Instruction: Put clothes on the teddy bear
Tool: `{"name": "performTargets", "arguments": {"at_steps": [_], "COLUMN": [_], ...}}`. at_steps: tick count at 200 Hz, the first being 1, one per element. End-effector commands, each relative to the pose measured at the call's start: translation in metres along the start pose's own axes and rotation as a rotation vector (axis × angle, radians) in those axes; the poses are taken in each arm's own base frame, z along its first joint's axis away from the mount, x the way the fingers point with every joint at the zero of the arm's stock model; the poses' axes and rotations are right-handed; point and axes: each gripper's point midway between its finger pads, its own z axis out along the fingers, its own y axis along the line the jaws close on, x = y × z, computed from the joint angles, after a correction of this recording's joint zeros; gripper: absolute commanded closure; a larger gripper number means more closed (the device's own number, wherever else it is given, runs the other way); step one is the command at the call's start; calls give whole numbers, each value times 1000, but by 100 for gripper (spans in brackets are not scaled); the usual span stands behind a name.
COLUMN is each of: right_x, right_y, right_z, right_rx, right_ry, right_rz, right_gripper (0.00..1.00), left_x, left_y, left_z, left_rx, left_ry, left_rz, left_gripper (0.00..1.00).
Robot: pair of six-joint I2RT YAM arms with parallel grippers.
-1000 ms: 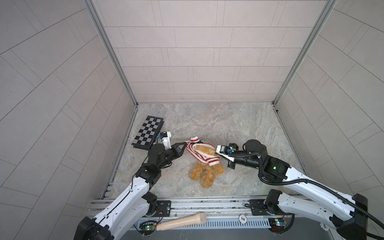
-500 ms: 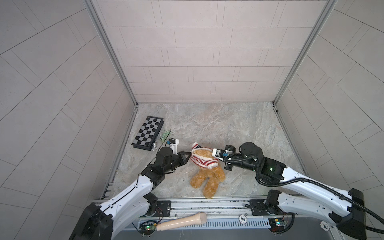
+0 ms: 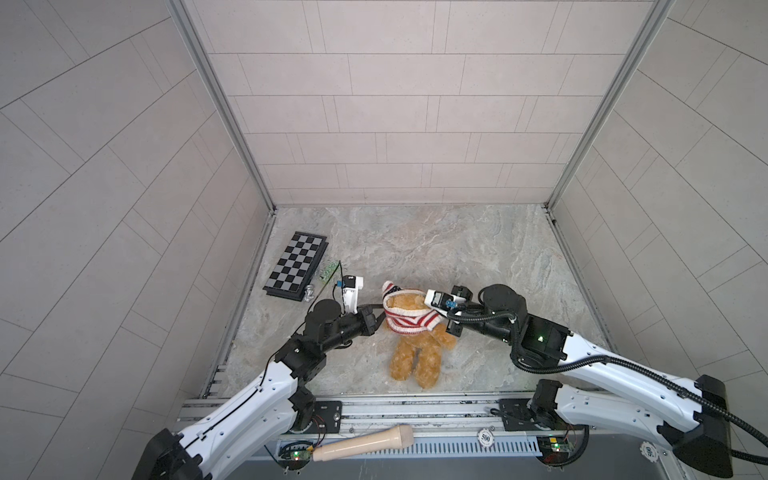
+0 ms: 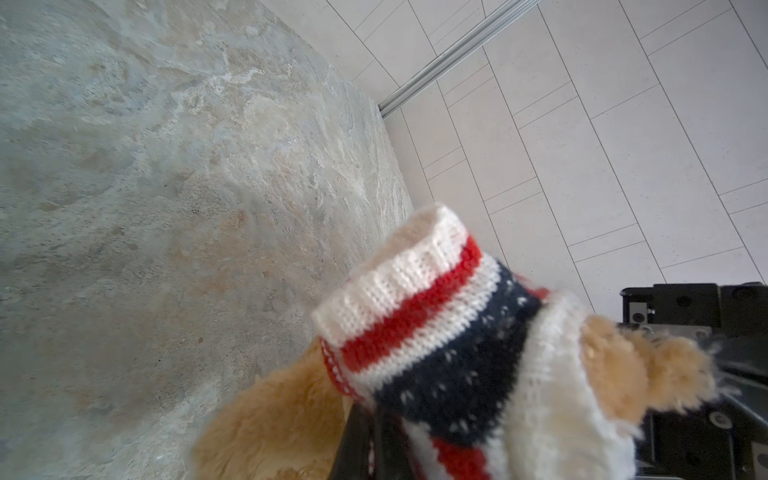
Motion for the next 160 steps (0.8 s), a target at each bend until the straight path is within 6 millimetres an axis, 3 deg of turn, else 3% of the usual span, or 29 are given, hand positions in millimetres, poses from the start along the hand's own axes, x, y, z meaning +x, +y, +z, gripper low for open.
{"name": "performTargets", "arguments": {"at_steps": [1, 18, 30, 76, 102, 145, 149, 160], "right_x": [-18, -13, -12, -13, -13, -12, 0, 4], "right_y": [-22, -25, -26, -32, -41, -62, -60, -65], "right_z": [0, 5, 6, 0, -6, -20, -18, -22], "right_rx": [117, 136, 149, 198, 256, 381, 387, 425], "right_ry": [-71, -62, -74, -124, -135, -145, -116, -102], "right_rz": [60, 88, 105, 135, 152, 190, 188, 196], "right_gripper": [100, 100, 100, 100, 100, 100, 100, 100], "left_x": [-13, -17, -21, -29, -27, -30, -30, -31], "left_y": [-17, -18, -23, -37, -50, -66, -68, -71], "left_z": [0, 0, -1, -7, -5, -5, -5, -5], "left_rx": [37, 37, 61, 102, 137, 171, 177, 190], "left_ry": [-29, -48, -67, -122, -123, -126, -127, -127], "left_rz": [62, 66, 59, 34, 33, 47, 47, 48], "left_gripper": [94, 75, 66, 52, 33, 30, 30, 27]}}
